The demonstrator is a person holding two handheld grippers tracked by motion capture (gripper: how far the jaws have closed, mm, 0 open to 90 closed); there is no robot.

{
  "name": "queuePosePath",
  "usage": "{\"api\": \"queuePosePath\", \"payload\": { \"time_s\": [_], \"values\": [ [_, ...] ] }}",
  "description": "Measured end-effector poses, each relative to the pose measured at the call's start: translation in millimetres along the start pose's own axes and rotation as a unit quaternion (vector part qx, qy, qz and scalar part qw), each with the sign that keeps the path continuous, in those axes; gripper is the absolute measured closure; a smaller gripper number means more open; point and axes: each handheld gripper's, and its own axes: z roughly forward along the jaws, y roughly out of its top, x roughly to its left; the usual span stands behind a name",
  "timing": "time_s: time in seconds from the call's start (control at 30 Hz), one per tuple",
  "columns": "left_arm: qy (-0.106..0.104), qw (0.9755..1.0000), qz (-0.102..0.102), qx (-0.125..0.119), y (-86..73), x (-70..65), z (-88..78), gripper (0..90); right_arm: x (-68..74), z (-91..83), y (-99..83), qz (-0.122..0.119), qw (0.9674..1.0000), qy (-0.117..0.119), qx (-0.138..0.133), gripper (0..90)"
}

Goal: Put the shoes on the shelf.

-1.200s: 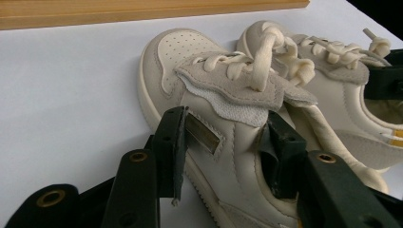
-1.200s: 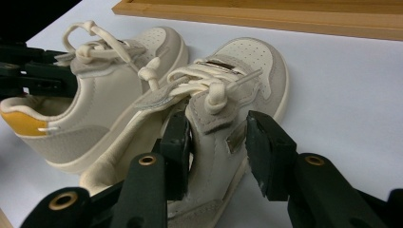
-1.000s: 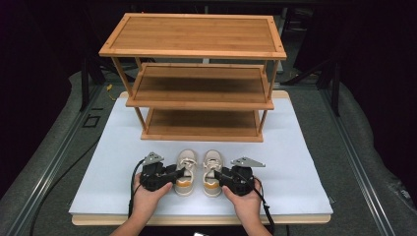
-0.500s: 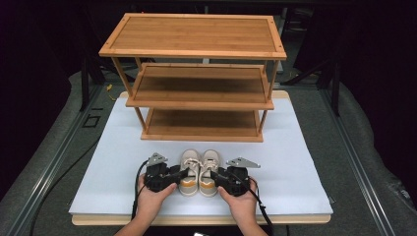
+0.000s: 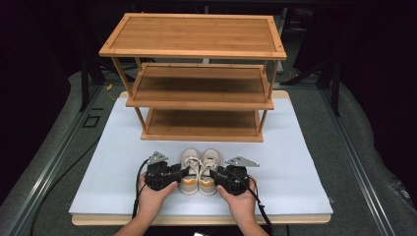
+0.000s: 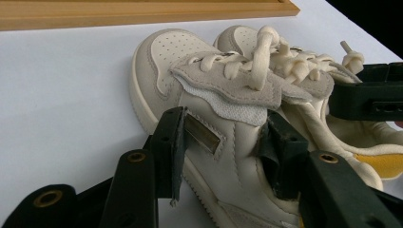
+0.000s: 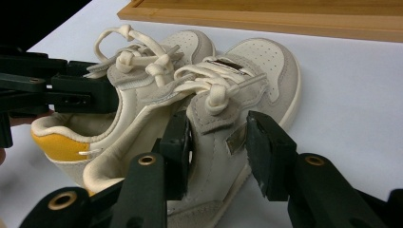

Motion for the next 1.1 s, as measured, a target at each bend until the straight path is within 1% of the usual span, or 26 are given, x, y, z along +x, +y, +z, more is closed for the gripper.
{"api": "queuePosePath", "payload": {
  "time_s": [0.03, 0.13, 0.27, 0.33, 0.4, 0.47, 0.5, 0.53, 0.57, 0.6, 0.63, 0.67, 0.73, 0.8, 0.83, 0.87, 0.9, 0.93, 0.97, 1.0, 1.03, 1.07, 1.1],
  "values": [
    [0.002, 1.0, -0.003, -0.003, 2.2, 1.4, 2.5, 54.9, -2.0, 3.3, 2.6, 0.005, 1.0, -0.001, -0.007, 60.9],
    [0.001, 1.0, -0.004, -0.005, 3.8, 3.4, 4.2, 54.8, -3.1, 5.4, 4.6, 0.003, 1.0, -0.007, -0.006, 60.7],
    [0.001, 0.9999, -0.01, -0.01, 5.4, 6.1, 6.8, 54.3, -4.5, 9.4, 6.0, 0.009, 0.9998, -0.012, -0.014, 60.0],
    [-0.004, 0.9998, -0.015, -0.011, 5.6, 7.2, 6.9, 53.2, -4.8, 9.9, 6.1, 0.012, 0.9997, -0.012, -0.016, 58.5],
    [-0.011, 0.9996, -0.019, -0.016, 4.6, 7.6, 5.6, 49.7, -4.7, 9.3, 5.7, 0.011, 0.9997, -0.013, -0.016, 55.8],
    [-0.008, 0.9993, -0.024, -0.029, 2.9, 6.3, 3.4, 47.3, -3.8, 6.9, 5.2, 0.017, 0.9995, -0.016, -0.022, 54.1],
    [-0.008, 0.9988, -0.03, -0.037, 2.0, 4.7, 2.1, 46.0, -3.2, 6.6, 4.7, 0.023, 0.9991, -0.015, -0.033, 53.3],
    [-0.008, 0.9988, -0.03, -0.037, 2.0, 4.7, 2.1, 45.2, -3.2, 6.6, 4.7, 0.023, 0.9991, -0.015, -0.033, 53.3],
    [-0.005, 0.9983, -0.031, -0.049, 0.8, 3.0, 1.3, 44.5, 0.0, 4.8, 4.2, 0.036, 0.9985, -0.012, -0.04, 51.7],
    [-0.005, 0.9981, -0.03, -0.053, 0.2, 2.2, 1.3, 44.1, 1.1, 5.4, 3.7, 0.035, 0.998, -0.018, -0.048, 51.4],
    [-0.004, 0.998, -0.027, -0.056, -0.6, 1.2, 1.3, 44.1, 1.1, 5.4, 3.7, 0.035, 0.998, -0.018, -0.048, 51.4],
    [-0.002, 0.9977, -0.027, -0.061, -1.7, 0.5, 1.8, 43.9, 1.8, 6.0, 2.9, 0.034, 0.9976, -0.018, -0.057, 51.1],
    [0.0, 0.9969, -0.034, -0.072, -4.7, 0.8, 2.2, 43.8, 2.2, 6.3, 0.8, 0.033, 0.9972, -0.021, -0.063, 51.1],
    [-0.004, 0.9954, -0.042, -0.086, -8.4, 2.1, 3.2, 45.0, 1.2, 7.0, -2.4, 0.038, 0.9965, -0.026, -0.07, 51.1],
    [-0.002, 0.9951, -0.041, -0.09, -10.1, 2.9, 3.7, 46.1, 0.1, 7.2, -4.1, 0.039, 0.9965, -0.029, -0.068, 51.1],
    [-0.003, 0.9946, -0.043, -0.094, -11.3, 3.2, 4.4, 46.4, -0.8, 8.6, -6.2, 0.046, 0.9958, -0.029, -0.074, 51.1],
    [-0.002, 0.9942, -0.044, -0.098, -12.3, 3.0, 5.2, 46.9, -3.6, 9.8, -9.5, 0.058, 0.9952, -0.026, -0.074, 51.1],
    [-0.001, 0.9937, -0.045, -0.102, -13.3, 2.7, 5.9, 46.9, -3.6, 9.8, -9.5, 0.058, 0.9952, -0.026, -0.074, 51.1],
    [0.001, 0.9932, -0.046, -0.107, -14.4, 2.0, 6.9, 46.9, -4.5, 10.8, -11.2, 0.065, 0.9944, -0.018, -0.081, 51.0],
    [0.003, 0.9928, -0.047, -0.11, -15.5, 1.4, 7.8, 46.8, -4.4, 10.6, -12.3, 0.069, 0.9942, -0.016, -0.08, 51.2],
    [0.007, 0.9925, -0.049, -0.112, -16.8, 0.7, 9.0, 45.8, -3.3, 11.5, -14.5, 0.067, 0.9943, -0.019, -0.081, 51.3],
    [0.008, 0.991, -0.055, -0.122, -18.6, 0.8, 10.6, 45.8, -3.1, 12.8, -15.7, 0.064, 0.9937, -0.018, -0.09, 51.8],
    [0.008, 0.991, -0.055, -0.122, -18.6, 0.8, 10.6, 45.6, -3.1, 12.8, -15.7, 0.064, 0.9937, -0.018, -0.09, 51.8]
  ]
}}
